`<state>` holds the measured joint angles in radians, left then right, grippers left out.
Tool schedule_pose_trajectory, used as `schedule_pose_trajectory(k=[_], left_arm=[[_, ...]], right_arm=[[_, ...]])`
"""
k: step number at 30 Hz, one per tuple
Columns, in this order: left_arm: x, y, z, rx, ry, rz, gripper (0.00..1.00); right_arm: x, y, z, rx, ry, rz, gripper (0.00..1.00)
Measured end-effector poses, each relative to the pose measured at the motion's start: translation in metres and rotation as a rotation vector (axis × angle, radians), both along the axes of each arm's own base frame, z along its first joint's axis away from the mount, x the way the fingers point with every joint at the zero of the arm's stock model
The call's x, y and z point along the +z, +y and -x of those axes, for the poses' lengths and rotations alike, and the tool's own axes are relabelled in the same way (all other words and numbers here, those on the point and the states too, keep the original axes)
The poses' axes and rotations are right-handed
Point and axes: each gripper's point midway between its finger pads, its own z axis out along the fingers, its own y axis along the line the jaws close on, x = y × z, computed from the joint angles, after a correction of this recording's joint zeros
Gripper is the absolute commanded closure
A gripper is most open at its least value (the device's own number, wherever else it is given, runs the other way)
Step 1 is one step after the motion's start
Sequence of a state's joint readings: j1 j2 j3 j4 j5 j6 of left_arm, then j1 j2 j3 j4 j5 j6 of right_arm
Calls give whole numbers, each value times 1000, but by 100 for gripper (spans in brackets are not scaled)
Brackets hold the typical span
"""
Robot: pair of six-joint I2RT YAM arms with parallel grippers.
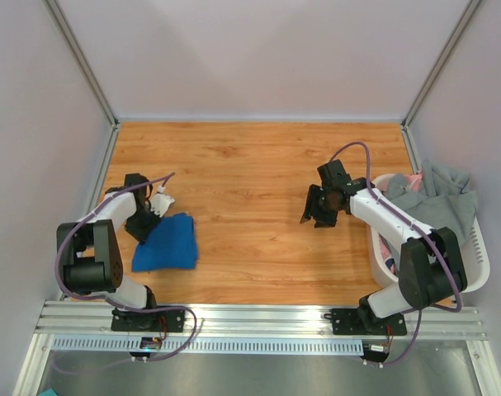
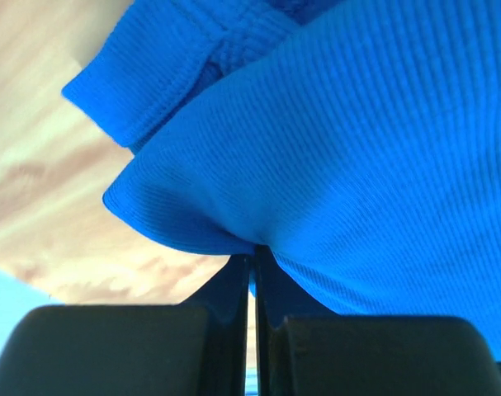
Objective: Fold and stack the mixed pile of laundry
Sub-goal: Move the tank top to the corner of the board.
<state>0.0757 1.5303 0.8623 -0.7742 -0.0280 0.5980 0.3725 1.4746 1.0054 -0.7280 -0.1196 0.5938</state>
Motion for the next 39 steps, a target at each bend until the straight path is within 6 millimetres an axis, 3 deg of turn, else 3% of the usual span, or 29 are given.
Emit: schedule_pose_trajectory(k=[8,12,26,39], left_arm=[[7,84,17,95,-14,-129,100],[9,111,18,80,-37,-202,100],[19,174,17,106,-78,-326,100],[21,194,22,116,-87,-357,100]], right_arm=[[4,-5,-3,4,-15,33,49],[3,-8,-2,3,-9,50,49],[14,-14,-8,-4,-54,77,47],[16,-13,-10,2,-63,77,47]])
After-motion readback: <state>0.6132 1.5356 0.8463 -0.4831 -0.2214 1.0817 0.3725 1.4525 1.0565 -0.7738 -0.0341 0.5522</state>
